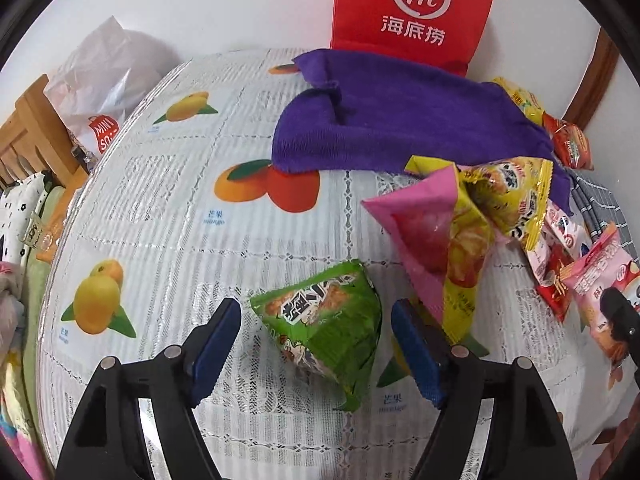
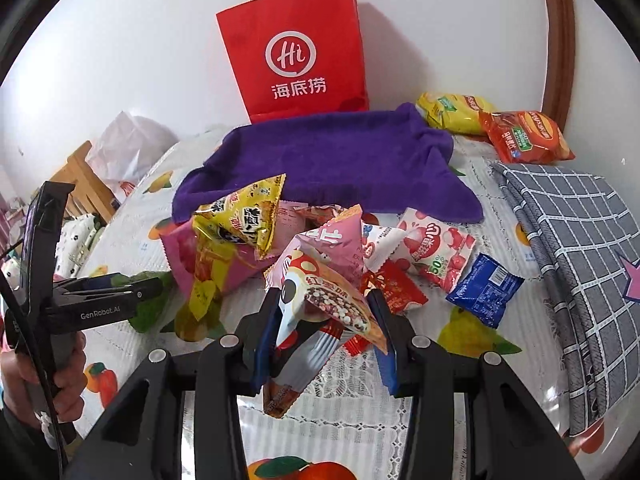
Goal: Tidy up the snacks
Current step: 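Lift the green chip bag with the left gripper while the right gripper lifts the candy packet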
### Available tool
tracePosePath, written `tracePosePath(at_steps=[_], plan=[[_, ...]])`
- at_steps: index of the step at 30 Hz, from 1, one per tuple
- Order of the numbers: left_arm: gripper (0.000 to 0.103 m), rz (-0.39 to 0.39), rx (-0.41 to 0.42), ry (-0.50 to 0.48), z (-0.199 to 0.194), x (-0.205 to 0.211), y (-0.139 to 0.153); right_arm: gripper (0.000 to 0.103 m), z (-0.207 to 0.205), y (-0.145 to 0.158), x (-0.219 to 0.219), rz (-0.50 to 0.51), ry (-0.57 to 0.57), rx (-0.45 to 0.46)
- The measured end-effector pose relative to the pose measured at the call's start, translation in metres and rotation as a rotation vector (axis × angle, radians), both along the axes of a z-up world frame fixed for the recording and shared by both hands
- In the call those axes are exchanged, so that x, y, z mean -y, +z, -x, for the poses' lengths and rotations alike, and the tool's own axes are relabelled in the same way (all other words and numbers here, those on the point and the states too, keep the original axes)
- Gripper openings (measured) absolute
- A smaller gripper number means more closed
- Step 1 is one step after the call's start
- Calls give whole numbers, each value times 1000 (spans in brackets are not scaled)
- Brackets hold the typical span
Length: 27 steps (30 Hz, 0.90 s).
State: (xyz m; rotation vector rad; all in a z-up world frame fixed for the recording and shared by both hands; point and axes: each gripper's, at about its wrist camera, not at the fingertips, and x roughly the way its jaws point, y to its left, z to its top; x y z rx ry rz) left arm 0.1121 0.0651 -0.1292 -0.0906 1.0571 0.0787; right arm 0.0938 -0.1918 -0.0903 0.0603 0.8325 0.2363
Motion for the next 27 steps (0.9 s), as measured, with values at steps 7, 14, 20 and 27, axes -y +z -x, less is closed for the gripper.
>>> tracePosePath(at_steps=[7,14,20,27], plan=[[61,-6,-10,-3,-3,1,-7,43,-2,5,3,1,-9,12],[45,16,3,-19,-1,-2,-2,43,-6,10,6,-31,-23,17],[44,15,27,-16,1,-5,11,43,-5,20,5,-31,-21,39],[41,18,67,-8,-1,-11,37,43,-5,37,9,-24,-28,69]])
